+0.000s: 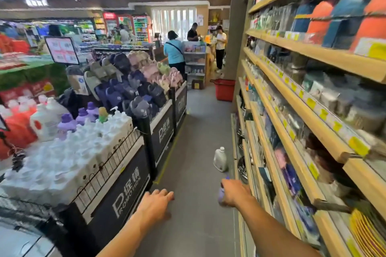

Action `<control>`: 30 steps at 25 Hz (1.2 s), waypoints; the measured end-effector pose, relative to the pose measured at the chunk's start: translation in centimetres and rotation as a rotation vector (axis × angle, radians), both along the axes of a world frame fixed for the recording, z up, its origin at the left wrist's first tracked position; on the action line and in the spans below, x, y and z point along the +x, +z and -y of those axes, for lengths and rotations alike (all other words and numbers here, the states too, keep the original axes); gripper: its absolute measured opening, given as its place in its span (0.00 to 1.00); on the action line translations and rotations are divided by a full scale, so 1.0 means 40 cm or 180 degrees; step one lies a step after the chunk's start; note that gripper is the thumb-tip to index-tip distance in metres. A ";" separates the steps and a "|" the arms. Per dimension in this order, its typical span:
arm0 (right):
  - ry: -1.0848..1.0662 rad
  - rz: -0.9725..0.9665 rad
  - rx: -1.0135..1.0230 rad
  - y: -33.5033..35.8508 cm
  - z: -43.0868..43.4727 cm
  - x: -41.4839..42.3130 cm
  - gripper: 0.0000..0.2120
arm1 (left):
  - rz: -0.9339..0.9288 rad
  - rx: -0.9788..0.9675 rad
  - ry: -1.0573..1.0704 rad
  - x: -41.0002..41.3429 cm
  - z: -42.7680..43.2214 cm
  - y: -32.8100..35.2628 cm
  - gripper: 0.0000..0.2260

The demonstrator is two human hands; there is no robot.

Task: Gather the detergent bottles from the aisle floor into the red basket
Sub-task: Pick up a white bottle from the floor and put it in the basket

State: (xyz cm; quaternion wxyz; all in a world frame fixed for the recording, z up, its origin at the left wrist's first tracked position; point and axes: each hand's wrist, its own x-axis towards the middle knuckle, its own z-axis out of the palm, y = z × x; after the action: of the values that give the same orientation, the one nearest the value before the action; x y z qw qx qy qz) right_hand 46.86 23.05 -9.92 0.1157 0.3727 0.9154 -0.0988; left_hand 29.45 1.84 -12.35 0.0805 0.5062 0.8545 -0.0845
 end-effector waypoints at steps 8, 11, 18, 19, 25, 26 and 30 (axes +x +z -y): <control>-0.0312 -0.0032 0.0070 0.026 -0.285 -0.283 0.21 | -0.0090 0.0194 -0.0294 -0.369 -0.362 0.051 0.26; -0.0411 0.0000 0.0018 0.026 -0.388 -0.364 0.26 | -0.0106 0.0190 -0.0426 -0.472 -0.493 0.051 0.24; -0.0670 -0.0142 -0.0099 -0.029 -0.726 -0.574 0.29 | -0.0149 0.0483 -0.0607 -0.680 -0.874 0.031 0.23; -0.0692 -0.0186 -0.0104 -0.042 -0.772 -0.600 0.29 | -0.0162 0.0570 -0.0525 -0.707 -0.919 0.025 0.23; -0.0969 -0.0291 -0.0423 -0.140 -1.084 -0.759 0.35 | -0.0018 0.0580 -0.0277 -0.892 -1.204 -0.019 0.23; -0.0962 -0.0263 -0.0470 -0.160 -1.131 -0.791 0.35 | 0.0053 0.0565 -0.0240 -0.933 -1.244 -0.030 0.23; -0.0931 -0.0065 -0.0620 -0.216 -1.279 -0.919 0.35 | 0.0191 0.0413 -0.0017 -1.069 -1.359 -0.089 0.23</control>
State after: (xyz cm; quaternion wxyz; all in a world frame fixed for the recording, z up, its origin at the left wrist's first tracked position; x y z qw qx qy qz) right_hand 10.11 74.21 -18.54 0.1263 0.4879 0.8386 -0.2066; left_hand -13.33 56.18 -15.92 0.0728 0.5150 0.8540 -0.0140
